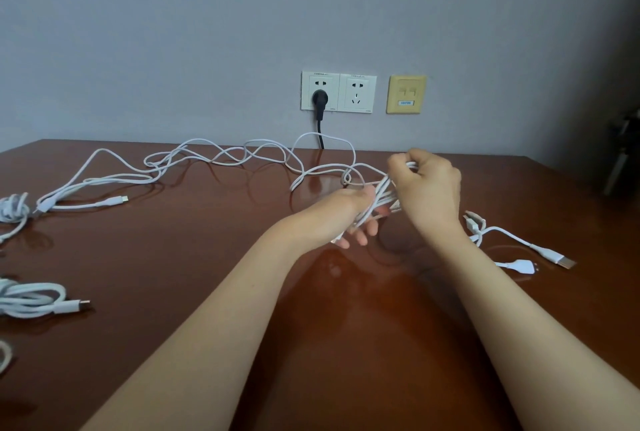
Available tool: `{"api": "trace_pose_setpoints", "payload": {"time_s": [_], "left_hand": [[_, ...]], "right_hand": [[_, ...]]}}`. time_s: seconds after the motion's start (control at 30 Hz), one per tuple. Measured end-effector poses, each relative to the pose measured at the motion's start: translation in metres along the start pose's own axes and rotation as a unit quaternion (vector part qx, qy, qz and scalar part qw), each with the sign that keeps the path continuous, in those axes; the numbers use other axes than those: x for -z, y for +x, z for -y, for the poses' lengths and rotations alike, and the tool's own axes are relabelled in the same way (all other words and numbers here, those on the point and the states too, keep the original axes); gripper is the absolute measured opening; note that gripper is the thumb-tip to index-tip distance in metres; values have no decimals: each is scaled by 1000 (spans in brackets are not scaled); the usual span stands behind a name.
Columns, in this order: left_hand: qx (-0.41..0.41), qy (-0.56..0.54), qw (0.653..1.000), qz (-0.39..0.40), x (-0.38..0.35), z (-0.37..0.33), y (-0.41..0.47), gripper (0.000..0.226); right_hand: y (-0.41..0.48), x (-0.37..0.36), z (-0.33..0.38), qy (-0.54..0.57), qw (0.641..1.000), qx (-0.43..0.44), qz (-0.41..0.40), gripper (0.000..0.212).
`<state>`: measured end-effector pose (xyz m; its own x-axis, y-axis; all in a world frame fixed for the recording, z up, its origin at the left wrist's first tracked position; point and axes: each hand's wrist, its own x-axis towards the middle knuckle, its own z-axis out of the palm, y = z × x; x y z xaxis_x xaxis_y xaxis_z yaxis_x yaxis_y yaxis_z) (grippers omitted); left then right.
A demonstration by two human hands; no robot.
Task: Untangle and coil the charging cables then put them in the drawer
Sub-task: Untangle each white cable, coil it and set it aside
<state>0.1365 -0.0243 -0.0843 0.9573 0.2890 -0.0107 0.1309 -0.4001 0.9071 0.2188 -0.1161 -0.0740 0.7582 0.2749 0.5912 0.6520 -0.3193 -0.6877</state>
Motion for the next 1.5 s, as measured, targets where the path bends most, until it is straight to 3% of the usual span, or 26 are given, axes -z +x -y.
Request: {"api": "trace_pose_setpoints", "payload": {"time_s": [0.13, 0.47, 0.63, 0.77, 0.87, 1.0, 1.13, 1.23, 1.3, 1.37, 1.5], "left_hand": [[-21, -3, 1000, -1, -1, 3, -10, 34], [-28, 178, 973, -144, -11, 7, -3, 28], [-1, 195, 957, -212, -2, 10, 0, 28], [2, 168, 963, -210, 4, 12, 2, 30], [18, 188, 960, -206, 9, 15, 1, 29], [44, 213, 973, -83, 11, 17, -4, 28], [-13, 75, 997, 16, 5, 6, -14, 25], [-42, 64, 997, 9, 6, 7, -12, 24], [-51, 38, 998, -12, 6, 6, -13, 28], [-69, 16, 997, -29, 6, 4, -13, 28], [-103, 21, 989, -108, 5, 5, -10, 33]], "right_hand": [[0, 0, 0, -22, 1000, -5, 2, 27], [2, -4, -5, -26, 998, -1, 65, 34], [6, -5, -6, 37, 990, -60, 123, 38], [8, -5, -7, -41, 984, -71, 155, 50], [7, -2, -6, 7, 992, -33, 119, 41], [5, -4, -7, 39, 994, 48, 88, 33], [9, -1, -9, 182, 979, -10, 90, 30], [14, 7, -11, 351, 907, -135, 189, 25], [13, 11, -12, 385, 871, -179, 248, 28], [12, 11, -14, 366, 870, -192, 270, 35], [7, 4, -7, 223, 921, -161, 275, 36]]}}
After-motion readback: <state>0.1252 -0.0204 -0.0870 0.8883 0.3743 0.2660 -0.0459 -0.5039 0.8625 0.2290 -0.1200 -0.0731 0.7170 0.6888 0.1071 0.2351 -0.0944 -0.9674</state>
